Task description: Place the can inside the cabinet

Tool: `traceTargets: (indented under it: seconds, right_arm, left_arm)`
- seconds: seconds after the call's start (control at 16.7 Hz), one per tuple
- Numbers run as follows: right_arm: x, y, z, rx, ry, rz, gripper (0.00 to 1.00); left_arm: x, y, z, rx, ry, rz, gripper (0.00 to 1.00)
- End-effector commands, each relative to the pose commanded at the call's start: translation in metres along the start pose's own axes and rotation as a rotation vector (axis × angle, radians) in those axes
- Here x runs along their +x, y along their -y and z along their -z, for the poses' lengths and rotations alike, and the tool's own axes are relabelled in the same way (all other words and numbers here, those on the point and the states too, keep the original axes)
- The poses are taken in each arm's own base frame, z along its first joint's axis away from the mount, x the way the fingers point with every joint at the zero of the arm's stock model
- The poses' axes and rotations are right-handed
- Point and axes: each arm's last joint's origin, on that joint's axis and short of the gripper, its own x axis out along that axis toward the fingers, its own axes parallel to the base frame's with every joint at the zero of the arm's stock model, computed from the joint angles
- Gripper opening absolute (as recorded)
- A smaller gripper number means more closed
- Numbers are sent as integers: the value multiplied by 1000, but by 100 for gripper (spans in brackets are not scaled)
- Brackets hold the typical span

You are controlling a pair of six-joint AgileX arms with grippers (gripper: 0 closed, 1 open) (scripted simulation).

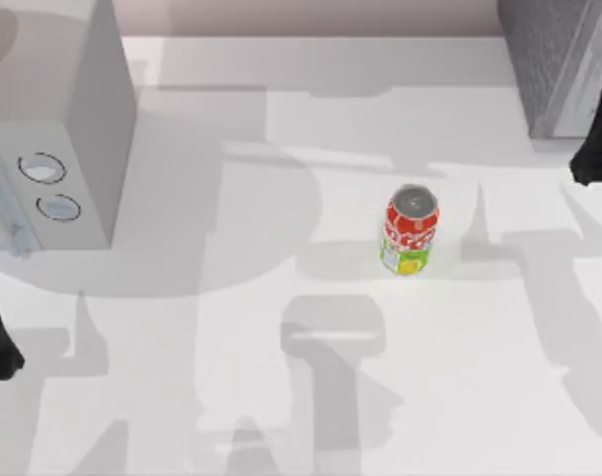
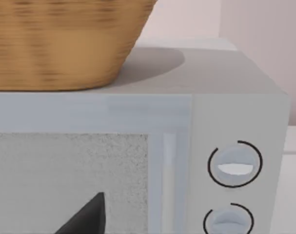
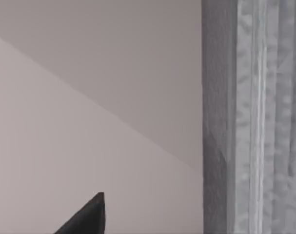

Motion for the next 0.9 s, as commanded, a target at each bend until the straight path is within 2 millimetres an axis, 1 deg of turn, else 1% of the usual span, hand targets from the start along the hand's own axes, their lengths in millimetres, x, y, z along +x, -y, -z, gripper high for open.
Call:
traceTargets:
  seconds: [0.18,0.3,0.42,0.54,0.66,0.78,0.9]
  right_arm:
    - [25,-36,26,15,-20,-1,100]
    - [35,-62,53,21,-41,0,100]
    - [39,-86,84,22,-67,4,100]
    - [35,-107,117,17,-94,10,100]
    - [27,-122,150,8,-122,20,100]
    - [15,-132,180,-6,-148,31,100]
    - [3,-136,205,-22,-170,44,100]
  left_arm:
    - [0,0,0,0,0,0,100]
    - [0,0,0,0,0,0,100]
    - [0,0,0,0,0,0,100]
    - [0,0,0,0,0,0,100]
    - [0,0,0,0,0,0,100]
    - [0,0,0,0,0,0,100]
    - [0,0,0,0,0,0,100]
